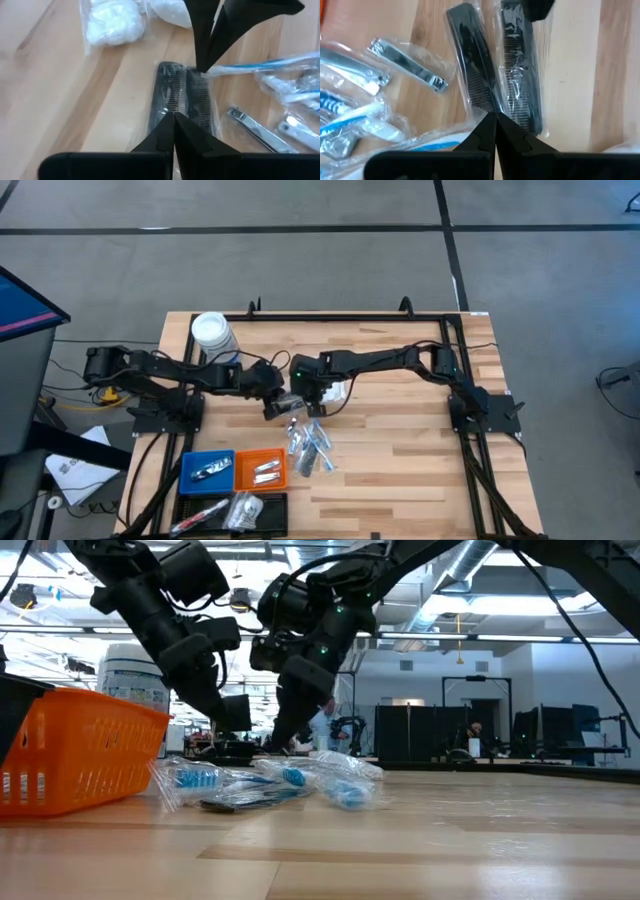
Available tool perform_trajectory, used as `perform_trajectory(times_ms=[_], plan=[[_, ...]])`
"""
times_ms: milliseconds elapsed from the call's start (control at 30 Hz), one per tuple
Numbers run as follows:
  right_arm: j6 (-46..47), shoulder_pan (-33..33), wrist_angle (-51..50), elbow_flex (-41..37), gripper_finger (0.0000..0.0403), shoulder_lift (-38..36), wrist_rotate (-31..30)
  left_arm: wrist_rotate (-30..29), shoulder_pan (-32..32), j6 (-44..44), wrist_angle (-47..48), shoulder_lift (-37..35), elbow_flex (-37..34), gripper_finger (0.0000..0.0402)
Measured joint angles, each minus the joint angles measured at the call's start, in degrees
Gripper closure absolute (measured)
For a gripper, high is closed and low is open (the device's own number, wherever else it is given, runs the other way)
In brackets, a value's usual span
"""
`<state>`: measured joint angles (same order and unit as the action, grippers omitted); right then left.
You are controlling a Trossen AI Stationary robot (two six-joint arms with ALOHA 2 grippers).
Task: Pick & Place Travel size toiletries
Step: Put the top black comb into the blue basket
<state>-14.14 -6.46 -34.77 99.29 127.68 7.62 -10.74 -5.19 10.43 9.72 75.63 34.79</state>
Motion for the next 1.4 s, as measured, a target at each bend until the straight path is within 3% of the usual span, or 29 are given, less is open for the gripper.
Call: perform_trajectory(times_ms=[233, 367, 500, 733, 867, 1400], plan=[[-3.63, -0.08, 1.98, -0.02, 0.0403, 0.10, -0.17, -0.01, 0.00, -0.04, -0.08, 0.01, 0.00, 0.0400], [0.27, -1.35, 3.94, -0.02, 0.0403, 0.11, -0.32, 0.02, 0.00, 0.09, -0.20, 0.03, 0.00, 0.0400], [3.66, -2.52, 3.71, -0.03, 0.0403, 0.13, -4.46, 0.30, 0.04, 0.47, -0.31, 0.03, 0.00, 0.0400], [3.68, -2.96, 4.55, -2.09, 0.0403, 0.24, -4.90, 9.63, 3.52, -2.62, -0.26, 1.16, 0.00, 0.0400], [3.26, -3.39, 8.61, -3.88, 0.0403, 0.22, -4.87, 9.56, 3.87, -2.64, -0.56, 2.09, 0.00, 0.0400], [3.16, -3.56, 7.52, -3.98, 0.0403, 0.96, -4.58, 9.51, 3.74, -2.51, -0.35, 2.19, 0.00, 0.0400]])
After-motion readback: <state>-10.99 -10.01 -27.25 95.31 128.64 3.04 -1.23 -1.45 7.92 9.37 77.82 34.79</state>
